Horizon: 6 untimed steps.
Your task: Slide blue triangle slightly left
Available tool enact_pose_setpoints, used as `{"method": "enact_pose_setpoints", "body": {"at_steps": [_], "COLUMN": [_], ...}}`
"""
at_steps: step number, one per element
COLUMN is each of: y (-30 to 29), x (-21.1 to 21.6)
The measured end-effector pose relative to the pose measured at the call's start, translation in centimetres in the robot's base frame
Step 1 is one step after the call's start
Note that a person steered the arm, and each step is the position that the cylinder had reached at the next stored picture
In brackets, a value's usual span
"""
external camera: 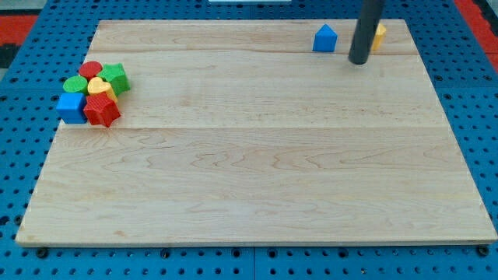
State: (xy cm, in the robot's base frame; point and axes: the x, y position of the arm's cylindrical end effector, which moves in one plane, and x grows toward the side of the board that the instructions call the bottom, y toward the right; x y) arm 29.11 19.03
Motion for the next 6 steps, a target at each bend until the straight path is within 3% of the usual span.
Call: {"method": "enact_pose_setpoints", "body": {"at_steps": [2,3,5,6], "y": [-5.1,-10.0,-10.6,-10.2], "x": [-5.4,-5.4,-0.5,-4.4]}}
